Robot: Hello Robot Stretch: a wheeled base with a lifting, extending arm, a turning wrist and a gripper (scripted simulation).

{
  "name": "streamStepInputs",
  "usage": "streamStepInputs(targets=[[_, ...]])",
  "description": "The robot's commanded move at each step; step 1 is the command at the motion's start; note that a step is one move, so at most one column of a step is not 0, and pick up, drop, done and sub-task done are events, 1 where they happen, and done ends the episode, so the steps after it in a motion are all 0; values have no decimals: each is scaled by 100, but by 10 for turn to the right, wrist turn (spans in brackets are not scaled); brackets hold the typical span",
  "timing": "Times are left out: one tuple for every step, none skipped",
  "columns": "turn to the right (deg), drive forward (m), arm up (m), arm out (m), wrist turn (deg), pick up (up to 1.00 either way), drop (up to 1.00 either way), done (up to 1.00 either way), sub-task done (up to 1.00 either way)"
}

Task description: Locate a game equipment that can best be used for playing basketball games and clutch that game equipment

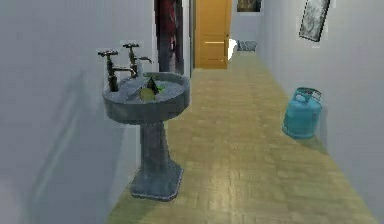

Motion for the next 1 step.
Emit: streamStepInputs(targets=[[270, 0, 0, 0, 0, 0, 0, 0, 0]])
